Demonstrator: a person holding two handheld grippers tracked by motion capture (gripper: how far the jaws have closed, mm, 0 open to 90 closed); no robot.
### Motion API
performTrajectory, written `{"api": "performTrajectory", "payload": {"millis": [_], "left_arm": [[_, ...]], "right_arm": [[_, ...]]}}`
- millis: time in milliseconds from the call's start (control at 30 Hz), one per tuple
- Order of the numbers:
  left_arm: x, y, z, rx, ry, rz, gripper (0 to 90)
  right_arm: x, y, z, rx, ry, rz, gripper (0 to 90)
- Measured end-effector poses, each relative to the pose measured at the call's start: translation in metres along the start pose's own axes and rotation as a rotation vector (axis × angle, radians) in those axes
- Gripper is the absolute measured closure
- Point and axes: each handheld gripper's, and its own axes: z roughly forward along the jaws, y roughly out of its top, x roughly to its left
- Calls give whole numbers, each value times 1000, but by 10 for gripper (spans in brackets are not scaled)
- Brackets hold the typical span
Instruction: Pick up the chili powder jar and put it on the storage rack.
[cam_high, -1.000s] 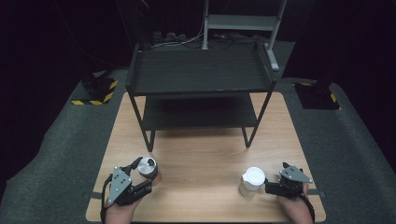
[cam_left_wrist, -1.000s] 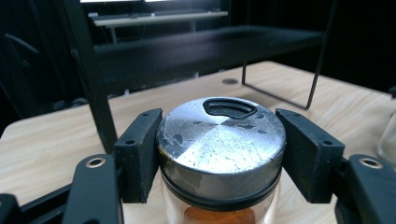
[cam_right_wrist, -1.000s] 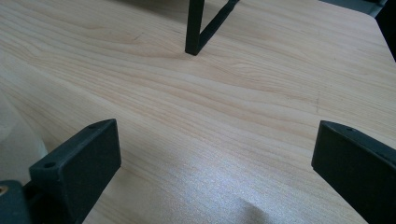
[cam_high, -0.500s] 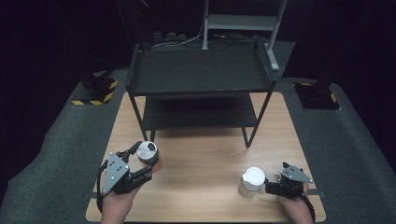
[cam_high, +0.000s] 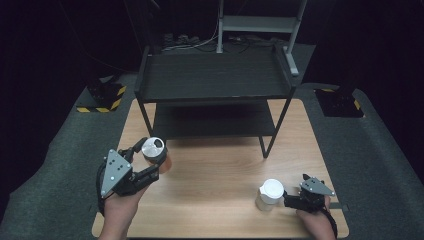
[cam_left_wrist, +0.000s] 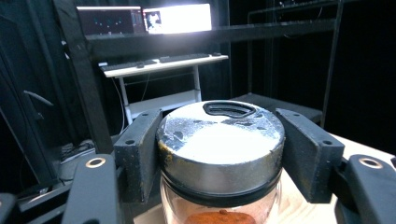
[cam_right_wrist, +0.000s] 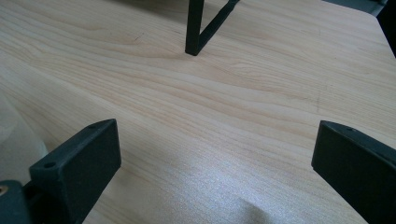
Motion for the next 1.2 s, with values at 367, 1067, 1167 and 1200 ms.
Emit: {"api": "performTrajectory", "payload": {"millis": [367,1067,1167,1200], "left_arm": [[5,20,6,-30,4,15,347],[10,55,26,-101,-11,7,347],[11,60,31,-107,-14,5,347],[10,62,32,-110,-14,6,347]], "right_arm": [[0,0,0,-1,0,0,6],[-1,0,0,-1,1,3,6],[-1,0,0,0,1,3,6],[-1,0,0,-1,1,3,6]]}}
